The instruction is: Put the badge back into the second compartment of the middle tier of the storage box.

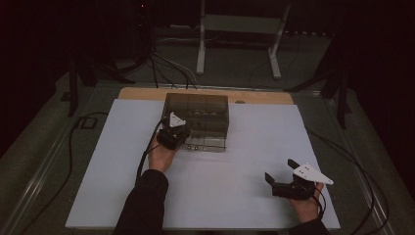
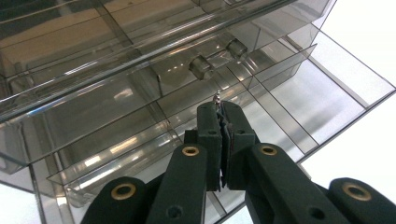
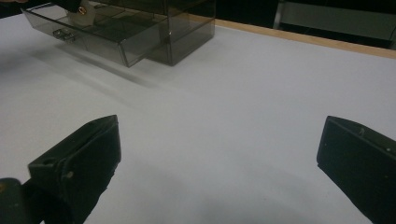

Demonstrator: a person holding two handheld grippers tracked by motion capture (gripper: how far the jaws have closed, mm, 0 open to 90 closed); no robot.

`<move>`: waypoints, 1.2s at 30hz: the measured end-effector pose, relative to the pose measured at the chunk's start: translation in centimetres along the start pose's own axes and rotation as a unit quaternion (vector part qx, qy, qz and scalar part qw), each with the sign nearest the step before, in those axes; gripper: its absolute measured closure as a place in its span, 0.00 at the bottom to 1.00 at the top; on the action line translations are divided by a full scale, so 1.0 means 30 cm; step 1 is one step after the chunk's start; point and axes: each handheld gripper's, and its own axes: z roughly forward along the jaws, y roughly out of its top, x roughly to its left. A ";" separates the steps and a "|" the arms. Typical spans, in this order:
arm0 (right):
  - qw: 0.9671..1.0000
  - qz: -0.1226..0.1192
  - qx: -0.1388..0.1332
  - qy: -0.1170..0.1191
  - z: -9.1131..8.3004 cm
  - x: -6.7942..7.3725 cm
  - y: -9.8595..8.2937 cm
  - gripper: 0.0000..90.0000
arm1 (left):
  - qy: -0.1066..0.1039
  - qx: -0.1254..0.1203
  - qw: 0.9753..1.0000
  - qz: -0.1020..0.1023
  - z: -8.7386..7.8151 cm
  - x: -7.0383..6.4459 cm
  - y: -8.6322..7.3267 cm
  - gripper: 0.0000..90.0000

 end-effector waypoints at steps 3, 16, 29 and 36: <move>1.000 0.001 0.000 0.000 0.000 0.000 0.000 0.00 | 0.002 0.002 1.000 0.004 0.008 -0.005 0.000 0.99; 1.000 -0.002 0.001 0.000 0.002 0.001 0.001 0.00 | 0.002 0.015 1.000 0.019 0.036 -0.036 0.002 0.95; 1.000 -0.002 0.001 0.000 0.003 0.000 0.001 0.00 | -0.019 0.017 1.000 0.005 0.055 -0.049 0.004 0.65; 1.000 -0.001 0.000 0.000 0.002 -0.001 0.002 0.00 | -0.013 -0.003 1.000 -0.015 0.023 -0.040 0.011 0.43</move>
